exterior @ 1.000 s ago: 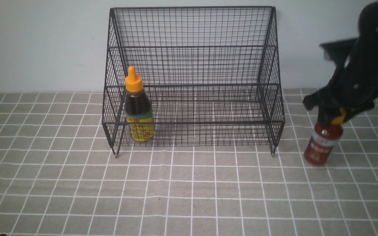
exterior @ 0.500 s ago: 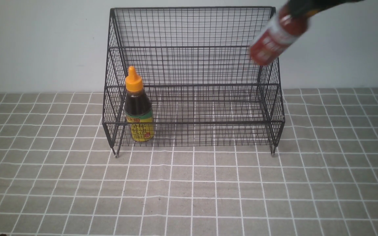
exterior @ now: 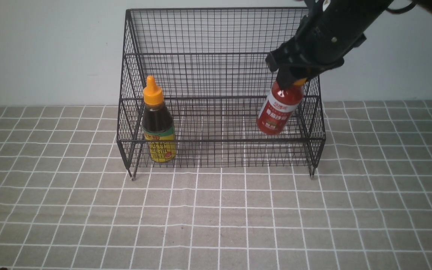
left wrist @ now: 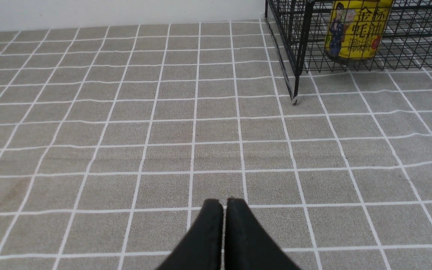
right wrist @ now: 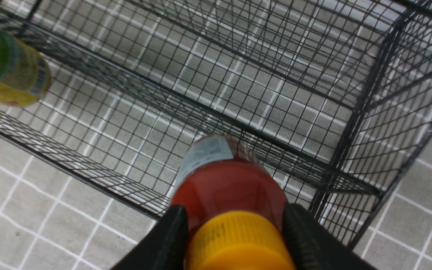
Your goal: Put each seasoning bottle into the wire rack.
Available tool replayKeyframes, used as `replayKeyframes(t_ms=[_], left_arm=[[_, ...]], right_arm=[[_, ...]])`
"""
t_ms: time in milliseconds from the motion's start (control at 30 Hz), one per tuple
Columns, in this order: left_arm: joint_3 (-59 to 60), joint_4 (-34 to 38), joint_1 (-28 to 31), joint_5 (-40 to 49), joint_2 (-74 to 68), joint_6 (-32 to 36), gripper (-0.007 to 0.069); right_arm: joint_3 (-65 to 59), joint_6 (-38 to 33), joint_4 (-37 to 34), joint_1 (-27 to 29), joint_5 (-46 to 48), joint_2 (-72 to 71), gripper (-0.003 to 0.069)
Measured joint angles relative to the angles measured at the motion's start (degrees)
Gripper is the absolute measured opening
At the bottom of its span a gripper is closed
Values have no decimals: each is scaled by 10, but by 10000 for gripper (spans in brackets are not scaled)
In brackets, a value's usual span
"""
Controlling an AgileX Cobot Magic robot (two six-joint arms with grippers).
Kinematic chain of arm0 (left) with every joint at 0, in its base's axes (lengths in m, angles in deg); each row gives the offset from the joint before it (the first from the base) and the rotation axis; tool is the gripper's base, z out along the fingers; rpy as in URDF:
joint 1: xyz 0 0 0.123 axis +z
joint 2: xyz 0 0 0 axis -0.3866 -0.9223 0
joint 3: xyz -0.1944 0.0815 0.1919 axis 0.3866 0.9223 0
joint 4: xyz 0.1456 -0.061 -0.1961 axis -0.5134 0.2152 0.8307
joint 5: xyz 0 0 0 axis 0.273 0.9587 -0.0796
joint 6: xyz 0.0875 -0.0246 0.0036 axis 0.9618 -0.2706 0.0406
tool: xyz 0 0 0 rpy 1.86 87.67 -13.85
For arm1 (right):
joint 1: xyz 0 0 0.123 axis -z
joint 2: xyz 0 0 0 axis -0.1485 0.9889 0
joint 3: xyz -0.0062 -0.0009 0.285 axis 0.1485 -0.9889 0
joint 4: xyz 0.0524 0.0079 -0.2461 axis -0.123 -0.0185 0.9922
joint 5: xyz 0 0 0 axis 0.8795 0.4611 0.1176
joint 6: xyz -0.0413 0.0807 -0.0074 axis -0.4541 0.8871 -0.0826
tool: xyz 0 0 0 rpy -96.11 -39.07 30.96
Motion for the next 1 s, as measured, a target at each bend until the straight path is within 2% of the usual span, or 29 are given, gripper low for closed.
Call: replayKeyframes(t_ms=[267, 367, 433, 467, 600, 700, 833, 900, 1000], left_arm=[[0, 0, 0, 0, 0, 0, -6], [0, 0, 0, 0, 0, 0, -6], [0, 0, 0, 0, 0, 0, -6], [0, 0, 0, 0, 0, 0, -6], [0, 0, 0, 0, 0, 0, -6], [0, 0, 0, 0, 0, 0, -6], [0, 0, 0, 0, 0, 0, -6], [0, 0, 0, 0, 0, 0, -6], [0, 0, 0, 0, 0, 0, -6]], right_arm=[[0, 0, 0, 0, 0, 51, 299], [0, 0, 0, 0, -4, 57, 360], [6, 7, 1, 0, -3, 56, 442], [8, 7, 1, 0, -2, 56, 449], [57, 32, 20, 0, 1, 52, 556], [78, 35, 22, 0, 1, 18, 566], [83, 38, 22, 0, 2, -54, 531], [82, 41, 24, 0, 3, -117, 475], [45, 45, 24, 0, 4, -256, 330]])
